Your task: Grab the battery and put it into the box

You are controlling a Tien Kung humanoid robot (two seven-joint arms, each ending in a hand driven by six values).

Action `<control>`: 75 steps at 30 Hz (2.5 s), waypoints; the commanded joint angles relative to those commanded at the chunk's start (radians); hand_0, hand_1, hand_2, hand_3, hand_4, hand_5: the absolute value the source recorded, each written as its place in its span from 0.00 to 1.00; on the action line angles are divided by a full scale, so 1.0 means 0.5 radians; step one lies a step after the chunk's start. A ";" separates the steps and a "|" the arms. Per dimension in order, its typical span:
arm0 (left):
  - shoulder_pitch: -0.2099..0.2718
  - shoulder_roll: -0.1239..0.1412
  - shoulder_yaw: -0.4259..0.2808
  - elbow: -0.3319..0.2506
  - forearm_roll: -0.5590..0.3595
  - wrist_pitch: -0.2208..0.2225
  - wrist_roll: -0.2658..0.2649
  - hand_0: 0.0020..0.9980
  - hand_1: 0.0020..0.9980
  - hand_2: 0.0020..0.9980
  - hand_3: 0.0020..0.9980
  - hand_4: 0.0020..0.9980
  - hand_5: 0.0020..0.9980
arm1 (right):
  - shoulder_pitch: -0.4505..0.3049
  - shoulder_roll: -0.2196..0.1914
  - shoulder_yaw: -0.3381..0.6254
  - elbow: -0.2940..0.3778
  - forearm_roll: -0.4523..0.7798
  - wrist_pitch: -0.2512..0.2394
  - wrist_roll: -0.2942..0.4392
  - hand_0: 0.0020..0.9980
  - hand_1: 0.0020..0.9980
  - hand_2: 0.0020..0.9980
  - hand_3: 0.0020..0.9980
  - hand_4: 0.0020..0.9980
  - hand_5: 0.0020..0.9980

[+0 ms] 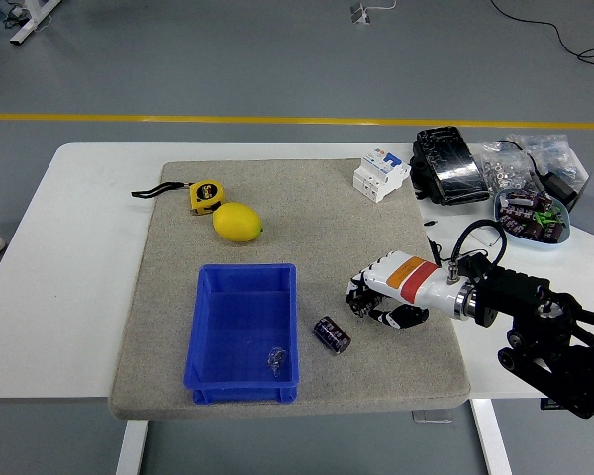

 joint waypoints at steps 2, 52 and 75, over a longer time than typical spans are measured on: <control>0.001 0.001 -0.003 0.001 0.005 0.000 0.001 0.58 0.54 0.60 0.61 0.69 0.57 | 0.024 0.001 0.013 0.037 -0.013 0.007 -0.005 0.39 0.44 0.47 0.48 0.45 0.00; 0.044 0.023 -0.057 0.008 0.045 0.072 -0.003 0.55 0.50 0.57 0.60 0.69 0.58 | 0.485 0.466 -0.297 0.359 -0.273 0.340 -0.154 0.59 0.61 0.72 0.92 0.78 0.11; 0.065 0.028 -0.044 0.010 0.016 0.064 -0.009 0.54 0.49 0.56 0.59 0.68 0.56 | 0.276 -0.002 0.181 0.492 -0.277 0.416 -0.205 0.61 0.64 0.75 0.89 0.83 0.14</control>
